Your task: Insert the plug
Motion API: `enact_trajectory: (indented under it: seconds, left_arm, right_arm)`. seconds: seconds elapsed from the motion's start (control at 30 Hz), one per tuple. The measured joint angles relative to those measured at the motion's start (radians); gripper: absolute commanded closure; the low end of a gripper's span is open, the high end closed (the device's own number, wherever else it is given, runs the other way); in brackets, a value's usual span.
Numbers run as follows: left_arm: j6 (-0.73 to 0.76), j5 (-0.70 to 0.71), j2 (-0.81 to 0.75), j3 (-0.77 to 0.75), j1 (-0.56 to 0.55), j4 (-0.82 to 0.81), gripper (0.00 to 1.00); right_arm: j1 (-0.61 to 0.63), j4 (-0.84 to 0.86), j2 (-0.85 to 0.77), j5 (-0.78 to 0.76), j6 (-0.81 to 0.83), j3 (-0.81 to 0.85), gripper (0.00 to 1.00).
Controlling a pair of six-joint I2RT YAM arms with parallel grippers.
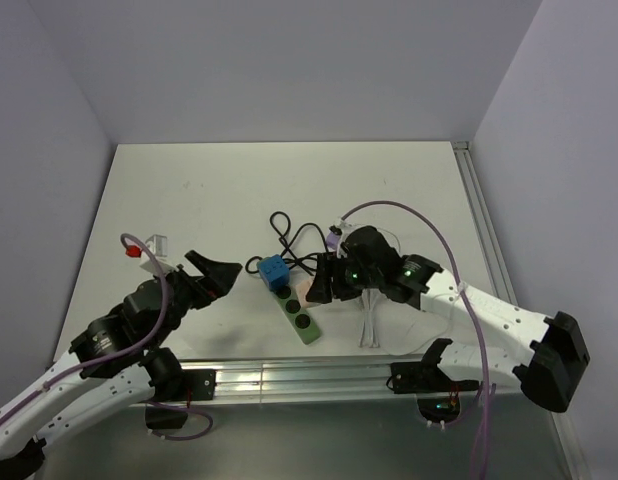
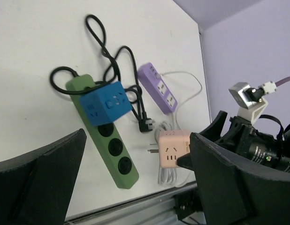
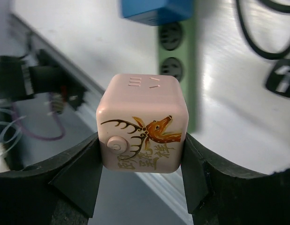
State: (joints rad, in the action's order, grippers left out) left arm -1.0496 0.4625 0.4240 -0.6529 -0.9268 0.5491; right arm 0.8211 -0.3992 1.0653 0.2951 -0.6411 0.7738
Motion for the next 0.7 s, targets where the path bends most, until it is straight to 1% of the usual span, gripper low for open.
enact_trajectory:
  seconds: [0.13,0.23,0.33,0.57,0.7]
  left_arm:
    - [-0.031,0.076,-0.074,0.0,0.0,0.058,0.06]
    - [-0.041,0.108,-0.124,0.004,0.0,0.068,0.07]
    - [-0.047,0.122,-0.143,0.006,0.0,0.076,0.07]
    - [-0.046,0.13,-0.148,0.02,0.0,0.092,0.07]
    - [-0.044,0.129,-0.148,0.029,0.0,0.093,0.07]
  right_arm:
    - [0.019,-0.118,0.103,-0.092,0.043,0.095,1.0]
    - [0.056,-0.19,0.178,-0.158,0.062,0.174,1.0]
    - [0.101,-0.238,0.244,-0.206,0.067,0.233,1.0]
    - [0.211,-0.313,0.349,-0.272,0.056,0.285,1.0]
    - [0.247,-0.33,0.382,-0.28,0.049,0.286,1.0]
